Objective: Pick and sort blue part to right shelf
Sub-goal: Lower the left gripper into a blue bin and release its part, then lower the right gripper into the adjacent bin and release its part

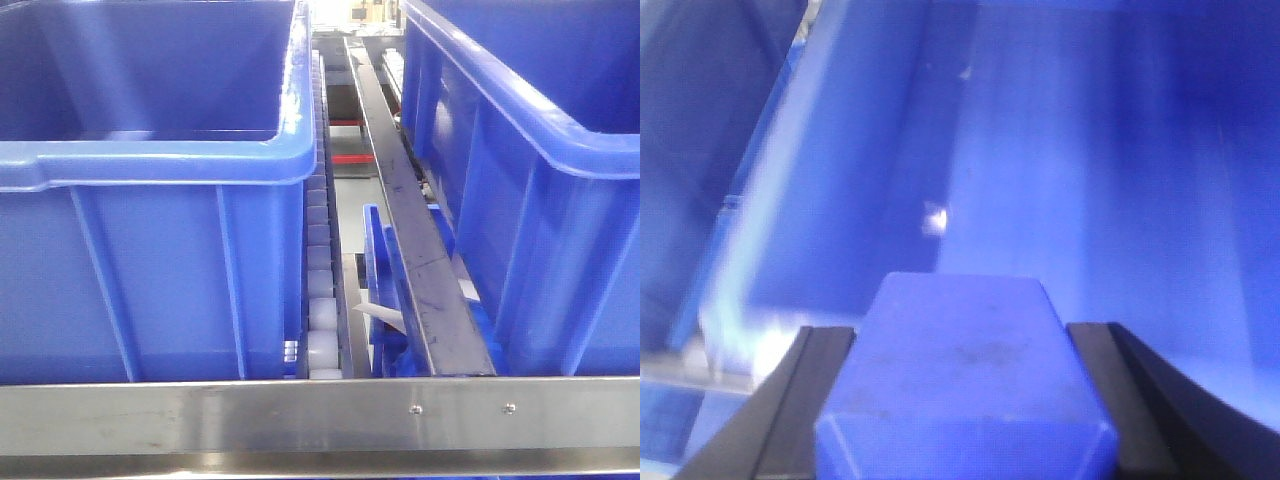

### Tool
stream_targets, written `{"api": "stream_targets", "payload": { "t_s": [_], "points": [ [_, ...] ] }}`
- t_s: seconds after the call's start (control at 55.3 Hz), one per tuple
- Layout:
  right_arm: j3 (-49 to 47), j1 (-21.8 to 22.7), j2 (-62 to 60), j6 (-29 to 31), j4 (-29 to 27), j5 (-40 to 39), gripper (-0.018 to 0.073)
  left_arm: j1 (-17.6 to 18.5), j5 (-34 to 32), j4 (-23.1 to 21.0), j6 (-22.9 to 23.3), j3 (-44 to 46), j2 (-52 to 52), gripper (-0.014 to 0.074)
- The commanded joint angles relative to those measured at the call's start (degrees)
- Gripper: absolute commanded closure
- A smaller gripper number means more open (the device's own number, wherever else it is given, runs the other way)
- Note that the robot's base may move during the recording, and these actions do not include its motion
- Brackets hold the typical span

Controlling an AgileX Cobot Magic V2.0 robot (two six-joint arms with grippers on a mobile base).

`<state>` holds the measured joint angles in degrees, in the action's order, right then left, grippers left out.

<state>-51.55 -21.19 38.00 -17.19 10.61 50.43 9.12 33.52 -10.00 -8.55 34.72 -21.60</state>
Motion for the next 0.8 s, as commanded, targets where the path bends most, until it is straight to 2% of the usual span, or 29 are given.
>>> {"api": "stream_targets", "payload": {
  "t_s": [0.0, 0.145, 0.271, 0.38, 0.488, 0.596, 0.777],
  "points": [
    [-8.0, 0.5, 7.5, -0.1, 2.5, -0.1, 0.0221, 0.0, -4.1, -0.3, 0.1, 1.2, -0.3, 0.0471],
    [-16.6, 4.1, 18.5, 1.1, 3.8, 6.7, 0.0221, 0.0, -4.1, -0.3, 0.1, 1.1, -0.3, 0.0471],
    [-20.8, 9.9, 25.9, 5.8, 2.4, 7.3, 0.0221, 0.5, -4.1, -0.3, 0.1, 1.1, -0.3, 0.0471],
    [-22.3, 16.2, 31.9, 12.2, -2.9, 5.2, 0.0221, 1.8, -4.1, -0.3, 0.1, 1.1, -0.3, 0.0471],
    [-22.8, 21.4, 38.5, 21.4, -11.6, 2.3, 0.0221, 2.4, -4.1, -0.6, 0.1, 1.1, -0.3, 0.0471],
    [-23.5, 23.2, 44.5, 26.5, -15.8, -0.9, 0.0221, 2.4, -4.1, -0.7, 0.1, 1.1, -0.3, 0.0471],
    [-23.7, 23.2, 53.2, 26.6, -16.0, -8.2, 0.0221, 2.4, -4.1, -0.7, 0.1, 1.1, -0.3, 0.0471]
  ]
}}
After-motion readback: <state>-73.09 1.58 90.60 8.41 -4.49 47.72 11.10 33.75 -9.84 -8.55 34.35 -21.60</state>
